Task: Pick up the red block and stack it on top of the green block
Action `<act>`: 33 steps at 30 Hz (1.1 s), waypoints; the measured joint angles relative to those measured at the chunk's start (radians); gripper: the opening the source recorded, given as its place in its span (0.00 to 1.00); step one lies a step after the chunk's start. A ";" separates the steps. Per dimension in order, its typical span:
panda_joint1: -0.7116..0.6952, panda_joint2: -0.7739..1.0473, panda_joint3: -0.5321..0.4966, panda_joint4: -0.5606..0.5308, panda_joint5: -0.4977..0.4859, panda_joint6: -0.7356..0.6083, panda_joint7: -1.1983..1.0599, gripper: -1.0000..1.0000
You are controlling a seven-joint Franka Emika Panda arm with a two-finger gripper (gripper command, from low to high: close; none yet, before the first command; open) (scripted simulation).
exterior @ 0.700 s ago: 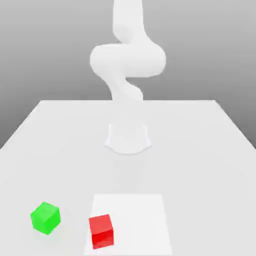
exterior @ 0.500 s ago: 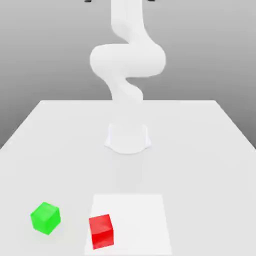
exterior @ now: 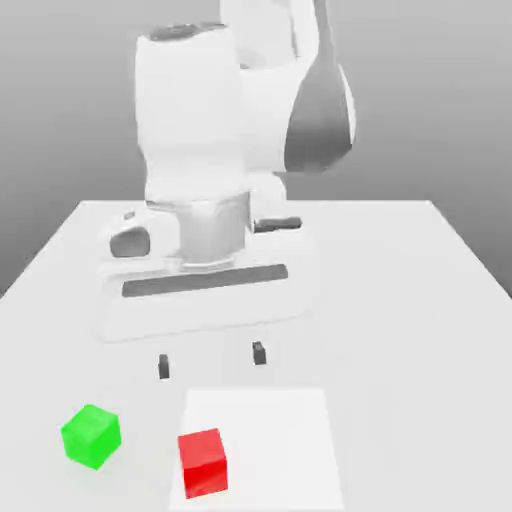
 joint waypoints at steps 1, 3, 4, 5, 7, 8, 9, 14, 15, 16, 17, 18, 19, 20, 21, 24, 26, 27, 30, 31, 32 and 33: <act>-0.004 0.035 -0.002 -0.009 -0.006 0.015 -0.011 0.50; -0.010 0.104 -0.004 -0.022 -0.017 0.050 -0.030 0.50; -0.015 0.140 0.001 -0.022 -0.011 0.075 -0.041 0.50; -0.021 0.175 0.009 -0.018 0.001 0.102 -0.053 0.50; -0.042 0.248 0.034 -0.008 0.029 0.160 -0.076 0.50; -0.054 0.285 0.050 -0.003 0.044 0.191 -0.088 0.50; -0.060 0.305 0.058 0.000 0.052 0.207 -0.094 0.00; -0.060 0.305 0.058 0.000 0.051 0.205 -0.092 0.00; -0.064 0.315 0.062 0.002 0.055 0.214 -0.096 0.00; -0.060 0.301 0.057 0.000 0.049 0.203 -0.091 0.00; -0.056 0.276 0.050 -0.005 0.036 0.183 -0.082 0.00; -0.053 0.245 0.044 -0.010 0.019 0.158 -0.070 0.00; -0.047 0.212 0.034 -0.015 0.003 0.130 -0.058 0.00; -0.042 0.177 0.027 -0.021 -0.013 0.101 -0.046 0.00; -0.041 0.143 0.018 -0.027 -0.028 0.073 -0.036 0.00; -0.115 0.070 -0.062 -0.040 -0.050 0.014 -0.075 0.00; -0.198 0.028 -0.123 -0.048 -0.060 -0.020 -0.112 0.00; -0.220 0.033 -0.133 -0.049 -0.052 -0.015 -0.131 0.00; -0.240 0.112 -0.116 -0.045 0.013 0.056 -0.189 0.00; -0.251 0.146 -0.101 -0.043 0.039 0.085 -0.209 0.00; -0.262 0.177 -0.086 -0.042 0.063 0.113 -0.226 1.00; -0.262 0.177 -0.086 -0.042 0.063 0.113 -0.226 1.00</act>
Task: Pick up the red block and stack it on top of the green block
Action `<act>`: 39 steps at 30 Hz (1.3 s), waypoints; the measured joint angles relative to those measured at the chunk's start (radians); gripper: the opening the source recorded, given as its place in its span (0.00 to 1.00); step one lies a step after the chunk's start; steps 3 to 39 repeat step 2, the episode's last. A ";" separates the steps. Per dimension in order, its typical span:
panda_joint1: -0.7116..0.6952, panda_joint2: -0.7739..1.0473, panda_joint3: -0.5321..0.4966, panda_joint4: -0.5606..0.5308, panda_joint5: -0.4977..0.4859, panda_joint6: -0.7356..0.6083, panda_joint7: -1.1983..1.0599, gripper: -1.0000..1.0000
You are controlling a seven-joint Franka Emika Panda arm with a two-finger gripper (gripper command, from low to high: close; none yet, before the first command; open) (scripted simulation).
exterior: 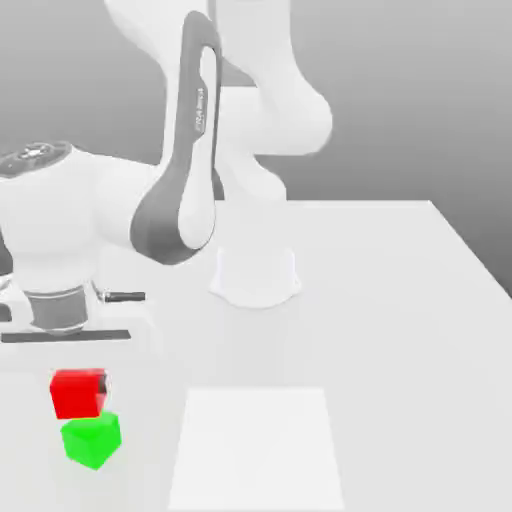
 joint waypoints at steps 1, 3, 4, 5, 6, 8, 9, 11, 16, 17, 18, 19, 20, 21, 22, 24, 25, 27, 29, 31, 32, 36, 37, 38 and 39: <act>0.000 0.000 0.000 0.000 0.000 0.000 0.000 1.00; 0.000 0.000 0.000 0.000 0.000 0.000 0.000 1.00; 0.000 0.000 0.000 0.000 0.000 0.000 0.000 1.00; 0.000 0.000 0.000 0.000 0.000 0.000 0.000 1.00; 0.000 0.000 0.000 0.000 0.000 0.000 0.000 1.00; 0.000 0.000 0.000 0.000 0.000 0.000 0.000 1.00; 0.000 0.000 0.000 0.000 0.000 0.000 0.000 1.00; 0.000 0.000 0.000 0.000 0.000 0.000 0.000 1.00; 0.000 0.000 0.000 0.000 0.000 0.000 0.000 1.00; 0.000 0.000 0.000 0.000 0.000 0.000 0.000 1.00; 0.000 0.000 0.000 0.000 0.000 0.000 0.000 1.00; 0.000 0.000 0.000 0.000 0.000 0.000 0.000 1.00; 0.000 0.000 0.000 0.000 0.000 0.000 0.000 1.00; 0.000 0.000 0.000 0.000 0.000 0.000 0.000 1.00; 0.000 0.000 0.000 0.000 0.000 0.000 0.000 1.00; 0.000 0.000 0.000 0.000 0.000 0.000 0.000 1.00; 0.000 0.000 0.000 0.000 0.000 0.000 0.000 1.00; 0.000 0.000 0.000 0.000 0.000 0.000 0.000 1.00; 0.000 0.000 0.000 0.000 0.000 0.000 0.000 1.00; 0.000 0.000 0.000 0.000 0.000 0.000 0.000 1.00; 0.000 0.000 0.000 0.000 0.000 0.000 0.000 1.00; 0.000 0.000 0.000 0.000 0.000 0.000 0.000 1.00; 0.000 0.000 0.000 0.000 0.000 0.000 0.000 1.00; 0.000 0.000 0.000 0.000 0.000 0.000 0.000 1.00; 0.000 0.000 0.000 0.000 0.000 0.000 0.000 1.00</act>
